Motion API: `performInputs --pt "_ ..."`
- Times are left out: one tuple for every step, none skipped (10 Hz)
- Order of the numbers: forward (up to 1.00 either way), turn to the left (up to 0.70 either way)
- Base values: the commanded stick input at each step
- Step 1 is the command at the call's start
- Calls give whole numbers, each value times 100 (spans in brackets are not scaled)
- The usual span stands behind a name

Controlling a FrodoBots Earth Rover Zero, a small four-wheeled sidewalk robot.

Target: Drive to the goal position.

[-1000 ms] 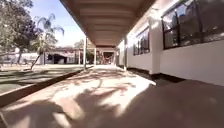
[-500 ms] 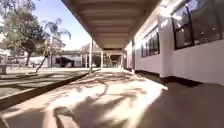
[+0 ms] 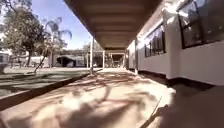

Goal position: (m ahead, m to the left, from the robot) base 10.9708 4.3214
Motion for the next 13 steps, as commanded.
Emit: performInputs --pt "70 0" --pt "70 0" --pt "70 0" --pt "70 0" --pt "70 0" --pt "70 0" --pt "70 0" --pt "70 0" --pt "70 0" --pt "70 0" --pt "70 0" --pt "70 0" --pt "70 0"
